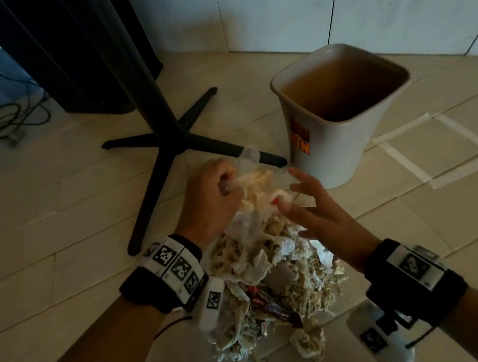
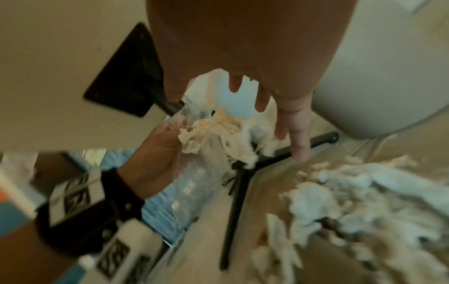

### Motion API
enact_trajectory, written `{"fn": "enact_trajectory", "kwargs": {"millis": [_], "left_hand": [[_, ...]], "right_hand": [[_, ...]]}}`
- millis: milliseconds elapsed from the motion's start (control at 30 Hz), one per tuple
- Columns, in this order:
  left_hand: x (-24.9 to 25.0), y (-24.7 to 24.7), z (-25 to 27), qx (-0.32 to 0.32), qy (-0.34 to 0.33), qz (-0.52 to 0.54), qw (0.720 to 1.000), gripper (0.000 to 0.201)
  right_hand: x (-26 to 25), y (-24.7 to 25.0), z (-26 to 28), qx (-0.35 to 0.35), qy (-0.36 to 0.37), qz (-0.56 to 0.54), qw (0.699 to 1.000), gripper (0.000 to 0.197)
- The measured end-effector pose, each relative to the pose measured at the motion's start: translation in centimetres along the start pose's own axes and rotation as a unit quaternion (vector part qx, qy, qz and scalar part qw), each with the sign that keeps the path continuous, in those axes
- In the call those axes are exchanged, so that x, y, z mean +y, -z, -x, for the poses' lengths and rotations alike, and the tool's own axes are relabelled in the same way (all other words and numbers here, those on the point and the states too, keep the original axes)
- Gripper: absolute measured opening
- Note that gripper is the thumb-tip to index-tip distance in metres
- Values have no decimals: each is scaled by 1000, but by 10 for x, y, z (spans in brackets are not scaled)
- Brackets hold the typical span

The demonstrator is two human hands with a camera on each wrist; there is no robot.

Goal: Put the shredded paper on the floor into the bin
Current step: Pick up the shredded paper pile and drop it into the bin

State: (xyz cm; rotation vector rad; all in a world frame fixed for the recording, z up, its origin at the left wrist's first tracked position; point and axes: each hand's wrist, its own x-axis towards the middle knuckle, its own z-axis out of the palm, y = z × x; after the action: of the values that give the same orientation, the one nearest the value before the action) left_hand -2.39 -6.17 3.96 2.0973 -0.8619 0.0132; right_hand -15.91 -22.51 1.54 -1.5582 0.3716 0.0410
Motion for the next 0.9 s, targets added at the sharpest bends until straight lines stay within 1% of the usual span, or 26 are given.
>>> {"fn": "enact_trajectory", "kwargs": {"millis": [67, 133, 167, 200, 267, 333, 367, 433, 467, 533, 600, 667, 700, 733, 767, 800, 900], "left_hand": [[19, -8, 8, -9, -12, 30, 999, 44], [37, -19, 19, -26, -38, 57, 997, 33], [44, -24, 26, -32, -52, 67, 996, 29], [51, -30, 33, -36, -64, 76, 994, 28], [59, -42, 44, -43, -77, 89, 992, 29], [62, -50, 52, -38, -97, 80, 991, 28], [62, -53, 55, -31, -107, 64, 992, 23], [62, -56, 61, -22, -115, 7, 993, 12], [62, -57, 63, -23, -114, -29, 993, 12], [63, -57, 68, -46, -121, -79, 988, 22], [64, -55, 73, -102, -142, -101, 979, 39], [63, -52, 79, -168, -148, -107, 969, 55], [63, -50, 81, -187, -138, -92, 968, 58], [63, -50, 81, -195, -121, -61, 972, 58], [63, -50, 81, -194, -102, -21, 975, 53], [64, -50, 78, -184, -88, 7, 979, 45], [70, -47, 66, -129, -54, 28, 990, 21]], "right_hand": [[-12, -6, 0, -19, -33, -86, 996, 72], [-16, -7, 2, -59, -55, -166, 983, 75], [-16, -6, 4, -86, -61, -207, 973, 72], [-17, -6, 8, -107, -66, -239, 963, 64], [-17, -3, 17, -120, -75, -271, 952, 53], [-13, 0, 25, -108, -71, -277, 952, 53], [-10, 1, 27, -97, -66, -279, 953, 52], [-6, 2, 30, -68, -50, -282, 956, 47], [-3, 3, 30, -41, -44, -280, 958, 44], [1, 5, 31, 20, -42, -283, 958, 37], [3, 11, 33, 64, -43, -305, 949, 31], [2, 17, 35, 86, -48, -331, 938, 33], [1, 20, 36, 84, -52, -344, 934, 35], [-1, 21, 37, 77, -56, -352, 931, 36], [-2, 21, 38, 67, -61, -357, 930, 35], [-3, 19, 39, 60, -67, -356, 930, 34], [-8, 11, 45, 16, -76, -341, 937, 20]]}}
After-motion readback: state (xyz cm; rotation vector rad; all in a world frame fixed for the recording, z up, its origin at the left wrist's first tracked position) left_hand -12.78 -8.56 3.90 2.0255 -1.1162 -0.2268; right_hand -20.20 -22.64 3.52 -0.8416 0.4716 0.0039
